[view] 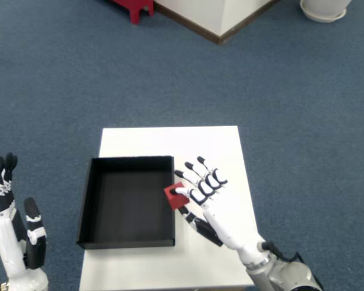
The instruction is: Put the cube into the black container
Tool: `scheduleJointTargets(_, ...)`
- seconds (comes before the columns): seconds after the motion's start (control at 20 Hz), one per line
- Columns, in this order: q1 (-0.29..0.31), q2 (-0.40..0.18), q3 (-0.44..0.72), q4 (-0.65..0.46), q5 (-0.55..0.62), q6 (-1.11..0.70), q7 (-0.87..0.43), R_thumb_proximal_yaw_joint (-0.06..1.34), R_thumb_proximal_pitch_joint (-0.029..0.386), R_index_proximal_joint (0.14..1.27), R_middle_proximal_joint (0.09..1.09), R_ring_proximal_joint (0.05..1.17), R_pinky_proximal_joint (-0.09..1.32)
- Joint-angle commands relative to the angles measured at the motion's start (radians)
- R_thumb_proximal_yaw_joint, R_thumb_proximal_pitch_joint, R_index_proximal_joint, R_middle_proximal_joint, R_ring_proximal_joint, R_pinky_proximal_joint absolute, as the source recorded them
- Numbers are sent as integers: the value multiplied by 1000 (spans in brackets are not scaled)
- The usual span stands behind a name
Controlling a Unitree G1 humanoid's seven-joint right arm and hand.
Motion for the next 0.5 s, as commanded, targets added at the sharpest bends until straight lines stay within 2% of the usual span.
scheduleJointTargets(0.05,-35,-12,23,-92,90,-32,23,1250,168,1074,293,221,91)
scheduleJointTargets(0.3,-48,-22,139,-203,242,-4,154,1258,162,1075,294,226,91)
scheduleJointTargets(0.5,-67,-33,283,-269,421,88,289,1261,163,1077,292,225,90)
